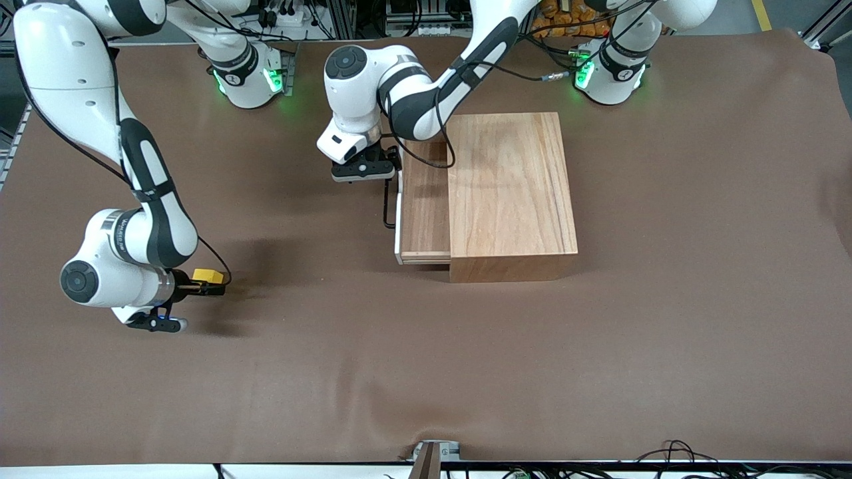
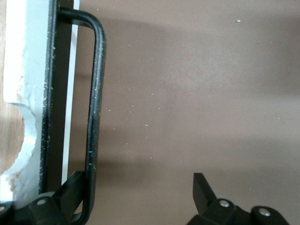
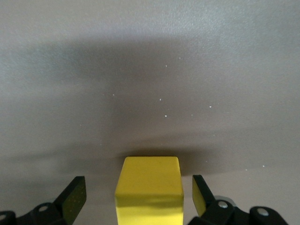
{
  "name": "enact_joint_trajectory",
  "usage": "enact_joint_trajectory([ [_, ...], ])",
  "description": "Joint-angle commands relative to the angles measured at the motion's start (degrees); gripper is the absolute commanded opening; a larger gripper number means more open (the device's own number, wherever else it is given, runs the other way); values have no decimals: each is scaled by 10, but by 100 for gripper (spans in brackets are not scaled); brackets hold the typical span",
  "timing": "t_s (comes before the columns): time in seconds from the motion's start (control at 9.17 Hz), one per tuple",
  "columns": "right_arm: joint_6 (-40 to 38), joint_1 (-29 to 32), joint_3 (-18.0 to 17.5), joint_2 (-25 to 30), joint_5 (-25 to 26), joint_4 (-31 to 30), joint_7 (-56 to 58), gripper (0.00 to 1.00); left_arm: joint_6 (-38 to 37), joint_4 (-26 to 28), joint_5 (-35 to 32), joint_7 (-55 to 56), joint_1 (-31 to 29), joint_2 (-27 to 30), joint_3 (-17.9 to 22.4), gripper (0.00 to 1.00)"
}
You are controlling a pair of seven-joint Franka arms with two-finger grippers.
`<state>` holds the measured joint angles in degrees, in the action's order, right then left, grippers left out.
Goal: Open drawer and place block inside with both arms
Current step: 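Pull the drawer open with the left gripper while the right gripper reaches the cube, then pull the drawer wider with the left gripper while the right gripper grasps the cube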
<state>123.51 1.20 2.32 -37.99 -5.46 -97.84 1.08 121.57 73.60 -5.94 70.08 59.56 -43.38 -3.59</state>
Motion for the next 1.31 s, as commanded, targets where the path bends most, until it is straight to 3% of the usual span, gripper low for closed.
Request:
enact_joint_trajectory([
  [0.0, -6, 4, 0, 6, -9, -10, 16, 78, 34, -14, 2, 15, 4, -14, -11, 100],
  [0.11, -6, 4, 0, 7, -9, -19, 16, 28, 38, -14, 2, 13, 3, -14, -14, 100],
  [0.22, -11, 4, 0, 8, -10, -19, 16, 5, 49, -14, 2, 12, 3, -14, -16, 100],
  [0.44, -38, 5, 0, 17, -9, -16, 54, 0, 70, -14, 1, 11, 3, -14, -26, 100],
  [0.65, -110, 10, 0, 69, -9, -1, 72, 0, 70, -14, 2, 11, 3, -9, -32, 100],
  [0.98, -253, -15, -1, 124, -9, 78, 67, 0, 40, -13, 15, 9, -8, 29, -29, 100],
  [1.2, -303, -63, -1, 146, -11, 114, 63, 2, 2, -11, 13, -11, -37, 66, -26, 100],
])
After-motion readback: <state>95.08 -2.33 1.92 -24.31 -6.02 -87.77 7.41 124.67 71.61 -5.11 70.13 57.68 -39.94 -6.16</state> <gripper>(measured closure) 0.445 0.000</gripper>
